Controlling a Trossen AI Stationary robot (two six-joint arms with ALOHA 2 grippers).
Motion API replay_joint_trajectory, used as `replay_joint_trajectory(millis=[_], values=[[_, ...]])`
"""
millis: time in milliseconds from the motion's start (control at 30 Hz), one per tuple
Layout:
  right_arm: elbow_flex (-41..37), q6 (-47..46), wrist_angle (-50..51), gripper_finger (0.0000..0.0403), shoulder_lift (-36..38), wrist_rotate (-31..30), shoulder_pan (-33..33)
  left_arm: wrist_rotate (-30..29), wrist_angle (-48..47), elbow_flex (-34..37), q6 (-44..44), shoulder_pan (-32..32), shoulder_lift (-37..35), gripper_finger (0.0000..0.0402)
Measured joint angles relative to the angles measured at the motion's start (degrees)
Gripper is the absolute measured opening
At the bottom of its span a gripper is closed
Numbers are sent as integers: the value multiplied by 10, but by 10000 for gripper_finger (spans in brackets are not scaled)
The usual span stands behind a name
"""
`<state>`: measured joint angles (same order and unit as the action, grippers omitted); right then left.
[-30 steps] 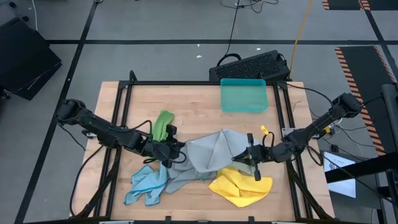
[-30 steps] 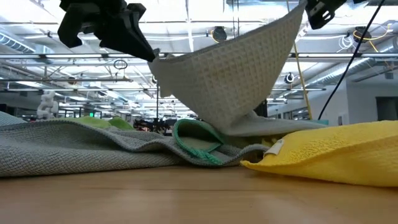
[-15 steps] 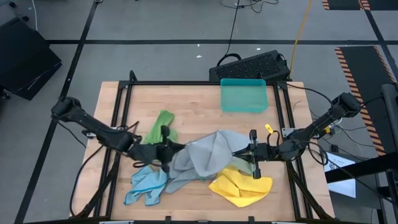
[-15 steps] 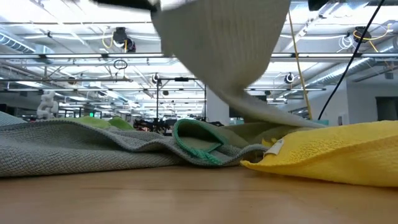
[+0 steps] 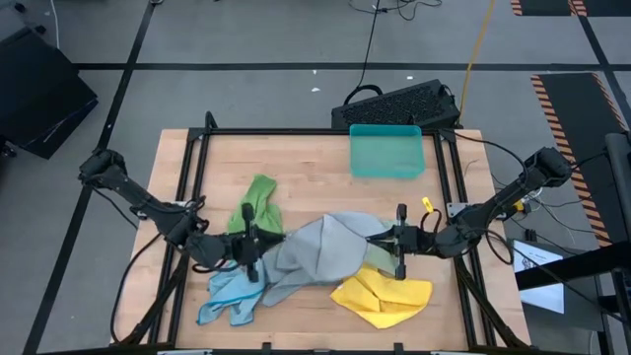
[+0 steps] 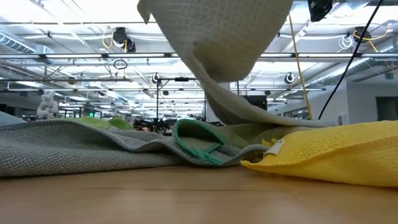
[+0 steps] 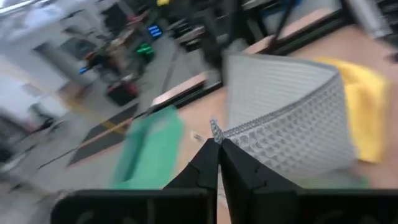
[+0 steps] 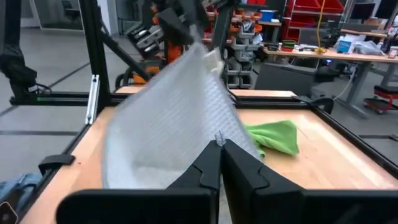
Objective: Fold microfiber towels
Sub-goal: Fold the right gray microfiber cloth
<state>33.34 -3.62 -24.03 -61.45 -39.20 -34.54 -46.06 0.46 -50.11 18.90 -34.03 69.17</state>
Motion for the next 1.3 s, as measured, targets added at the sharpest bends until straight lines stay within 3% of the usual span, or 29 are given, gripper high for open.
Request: replay_joint_trajectory(millis=[100,200,300,400,467,533,667,933,1167,1300], values=[[0,33,-21,4,0,-11,1,-49,77,0,106,16,0,4],[-1,152,-144,4,0,-70,17,-61,258,1,302,45,-8,8],[0,313,-311,4,0,-86,45,-18,465,-1,456,95,-22,8],[2,422,-452,4,4,-33,84,17,487,-1,492,150,-52,4],[12,433,-454,2,14,-13,108,35,426,0,438,187,-79,6],[29,410,-393,2,22,-11,126,61,313,0,341,214,-111,4],[51,326,-247,2,25,14,144,184,131,0,174,249,-144,5],[56,175,-156,1,24,120,131,327,-59,0,-34,205,-175,5],[57,150,-240,1,7,258,94,413,-78,0,-125,110,-166,4],[57,161,-232,0,-24,219,82,368,-82,0,-119,59,-156,9]])
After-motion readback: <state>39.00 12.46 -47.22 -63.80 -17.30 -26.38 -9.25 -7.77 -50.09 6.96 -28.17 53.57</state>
